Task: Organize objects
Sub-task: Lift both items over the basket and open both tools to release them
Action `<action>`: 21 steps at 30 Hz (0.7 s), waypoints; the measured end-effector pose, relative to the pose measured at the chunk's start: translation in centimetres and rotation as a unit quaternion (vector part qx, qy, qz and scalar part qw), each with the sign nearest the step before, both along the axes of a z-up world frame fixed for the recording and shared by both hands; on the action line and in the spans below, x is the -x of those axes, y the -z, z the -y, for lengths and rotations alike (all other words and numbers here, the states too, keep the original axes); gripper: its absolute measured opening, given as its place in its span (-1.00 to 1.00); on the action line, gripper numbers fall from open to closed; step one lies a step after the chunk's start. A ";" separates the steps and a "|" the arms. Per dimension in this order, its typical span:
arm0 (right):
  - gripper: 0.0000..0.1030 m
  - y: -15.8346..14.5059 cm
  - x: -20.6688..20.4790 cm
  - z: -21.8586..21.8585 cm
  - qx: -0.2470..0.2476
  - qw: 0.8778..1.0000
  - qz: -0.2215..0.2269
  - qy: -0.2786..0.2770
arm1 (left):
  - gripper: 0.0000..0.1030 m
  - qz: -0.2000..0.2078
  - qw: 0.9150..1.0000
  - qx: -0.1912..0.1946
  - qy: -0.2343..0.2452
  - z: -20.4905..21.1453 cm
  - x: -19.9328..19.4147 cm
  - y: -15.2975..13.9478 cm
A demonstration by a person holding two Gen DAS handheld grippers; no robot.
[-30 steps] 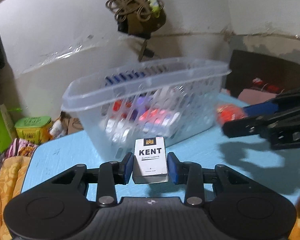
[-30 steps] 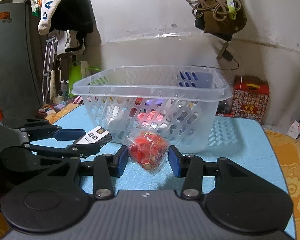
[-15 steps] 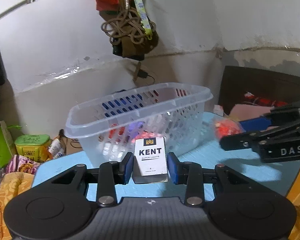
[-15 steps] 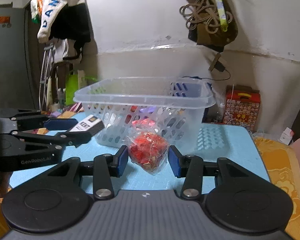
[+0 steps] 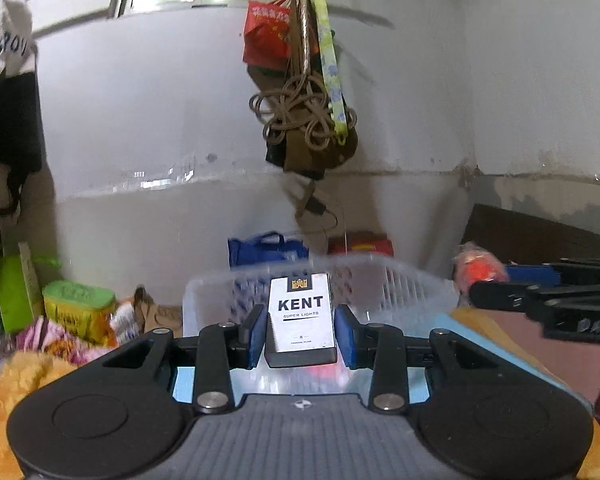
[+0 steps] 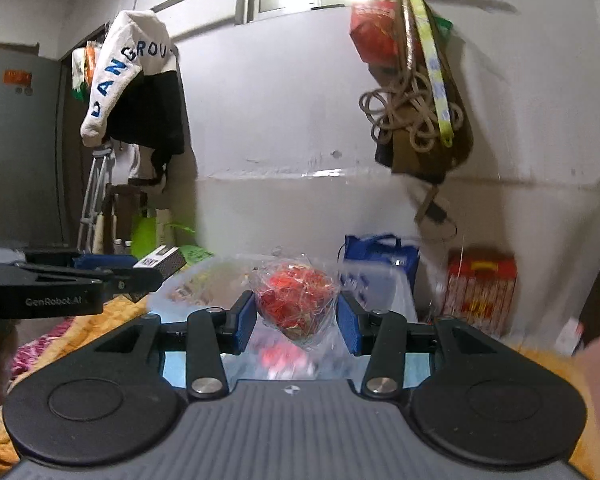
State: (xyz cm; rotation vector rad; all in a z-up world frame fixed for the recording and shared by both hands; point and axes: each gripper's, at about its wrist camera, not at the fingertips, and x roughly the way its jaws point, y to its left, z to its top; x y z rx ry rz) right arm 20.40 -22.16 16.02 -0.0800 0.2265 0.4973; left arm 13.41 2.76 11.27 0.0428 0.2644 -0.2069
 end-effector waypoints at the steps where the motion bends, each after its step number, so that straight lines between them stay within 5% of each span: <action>1: -0.08 -0.5 -1.0 -0.4 0.003 1.000 0.003 0.001 | -0.21 -0.002 1.000 0.003 -0.002 0.1 -1.3 -0.9; 6: -0.08 -1.4 -7.7 -1.4 -0.014 0.998 -0.054 0.011 | -0.21 -0.068 0.998 -0.008 -0.017 0.4 -8.9 -1.9; 8: -0.08 -0.6 -9.3 -1.8 -0.021 0.997 -0.076 0.012 | -0.21 -0.083 0.996 0.020 -0.029 -0.3 -10.7 -1.2; 11: -0.08 0.9 -10.0 -2.2 -0.016 0.995 -0.100 0.005 | -0.21 -0.089 0.995 0.045 -0.025 -0.9 -11.4 -0.5; 17: -0.03 1.7 -10.0 -2.8 0.003 0.996 -0.092 -0.009 | -0.21 -0.089 0.995 0.026 -0.037 -0.6 -11.1 1.0; 18: 0.05 1.6 -9.7 -2.8 0.000 0.997 -0.080 -0.010 | -0.19 -0.086 0.995 0.025 -0.039 -0.6 -11.2 1.1; 20: 0.95 1.6 -9.2 -3.2 0.001 0.998 -0.055 0.004 | -0.05 -0.075 0.996 0.022 -0.053 -0.9 -11.3 1.1; 21: 1.00 1.6 -8.7 -3.2 0.004 0.999 -0.038 0.013 | 0.39 -0.069 0.996 0.020 -0.059 -0.9 -11.4 1.0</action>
